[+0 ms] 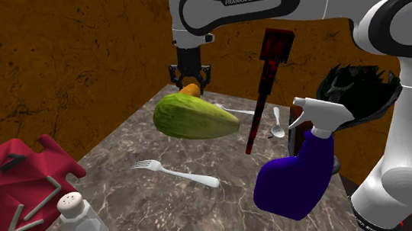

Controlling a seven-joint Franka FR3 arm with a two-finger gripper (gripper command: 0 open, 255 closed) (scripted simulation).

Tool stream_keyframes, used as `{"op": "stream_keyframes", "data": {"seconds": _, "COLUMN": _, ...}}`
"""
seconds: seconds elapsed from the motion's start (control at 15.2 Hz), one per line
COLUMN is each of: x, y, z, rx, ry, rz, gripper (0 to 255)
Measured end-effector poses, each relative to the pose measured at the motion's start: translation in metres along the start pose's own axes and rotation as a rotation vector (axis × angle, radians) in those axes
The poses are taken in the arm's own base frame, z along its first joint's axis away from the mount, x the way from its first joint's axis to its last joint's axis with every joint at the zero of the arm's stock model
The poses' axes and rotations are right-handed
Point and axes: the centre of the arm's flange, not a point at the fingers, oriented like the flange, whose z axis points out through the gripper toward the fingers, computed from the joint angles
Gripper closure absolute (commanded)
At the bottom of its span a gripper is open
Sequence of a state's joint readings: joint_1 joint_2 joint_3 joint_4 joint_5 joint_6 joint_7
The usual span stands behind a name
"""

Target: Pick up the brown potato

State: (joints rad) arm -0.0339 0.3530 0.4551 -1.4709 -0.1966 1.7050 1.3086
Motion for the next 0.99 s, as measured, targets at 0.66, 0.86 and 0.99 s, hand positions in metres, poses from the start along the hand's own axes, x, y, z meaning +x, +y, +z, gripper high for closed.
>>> {"op": "stream_keyframes", "data": {"seconds": 0.66, "x": 0.001, "y": 0.003, "z": -0.031, "rx": 0.000, "ry": 0.000, "rz": -0.001, "gripper": 255}}
{"op": "stream_keyframes", "data": {"seconds": 0.86, "x": 0.002, "y": 0.004, "z": -0.047, "rx": 0.000, "ry": -0.001, "rz": -0.001, "gripper": 255}}
{"op": "stream_keyframes", "data": {"seconds": 0.99, "x": 0.001, "y": 0.006, "z": -0.057, "rx": 0.000, "ry": 0.000, "rz": -0.001, "gripper": 255}}
